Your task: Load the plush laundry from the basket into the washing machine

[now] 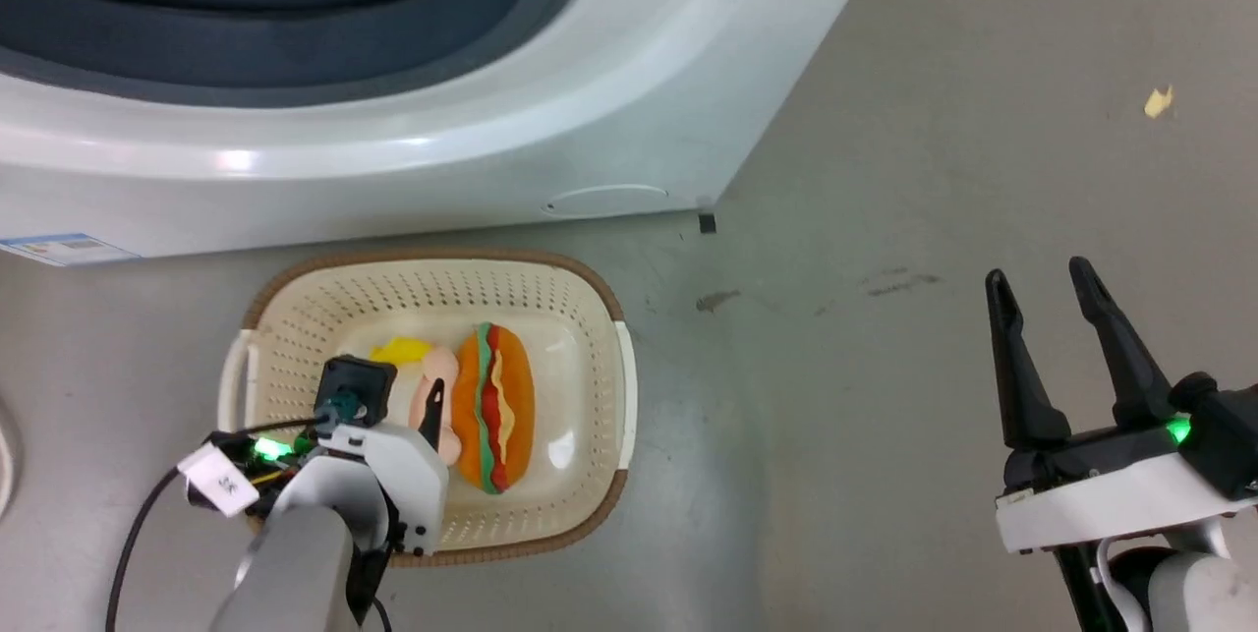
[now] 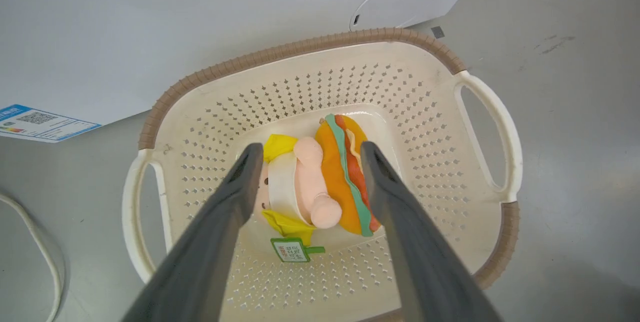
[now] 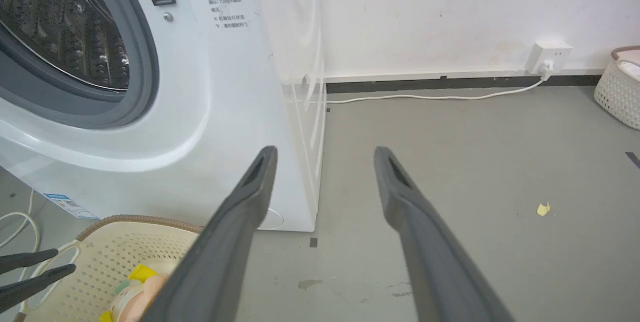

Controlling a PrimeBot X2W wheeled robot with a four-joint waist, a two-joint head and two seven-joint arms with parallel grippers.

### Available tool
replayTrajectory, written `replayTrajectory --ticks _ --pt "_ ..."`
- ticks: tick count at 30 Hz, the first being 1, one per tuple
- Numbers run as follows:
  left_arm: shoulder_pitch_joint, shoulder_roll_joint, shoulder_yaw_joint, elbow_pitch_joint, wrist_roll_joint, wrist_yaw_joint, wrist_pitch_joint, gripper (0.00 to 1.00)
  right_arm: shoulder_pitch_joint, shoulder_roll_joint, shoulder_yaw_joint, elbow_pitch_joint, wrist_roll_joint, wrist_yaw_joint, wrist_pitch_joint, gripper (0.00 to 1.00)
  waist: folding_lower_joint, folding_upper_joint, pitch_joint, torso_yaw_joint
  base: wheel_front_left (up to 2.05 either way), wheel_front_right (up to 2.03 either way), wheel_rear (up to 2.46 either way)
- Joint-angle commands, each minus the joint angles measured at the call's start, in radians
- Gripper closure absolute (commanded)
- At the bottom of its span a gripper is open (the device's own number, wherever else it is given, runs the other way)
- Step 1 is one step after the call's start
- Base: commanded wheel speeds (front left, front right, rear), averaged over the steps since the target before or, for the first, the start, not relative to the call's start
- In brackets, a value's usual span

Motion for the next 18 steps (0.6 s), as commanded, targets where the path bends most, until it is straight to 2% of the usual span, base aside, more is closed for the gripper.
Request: replayTrajectory --ticks 1,18 --pt "-0.035 0.012 -0.006 0.027 -0.007 -0.007 0.005 0.0 -0.024 0.0 -0.003 -0.009 0.012 0.0 -0.011 0.0 -0.0001 -0.0001 0.03 -0.016 0.0 0.0 0.0" --pt "-0.227 0.066 -0.076 0.218 -0.027 -0.028 0.115 0.0 -0.062 0.0 -0.019 -0.042 0.067 -0.001 -0.047 0.0 -0.0001 -0.0001 0.187 -0.056 0.0 0.0 0.0"
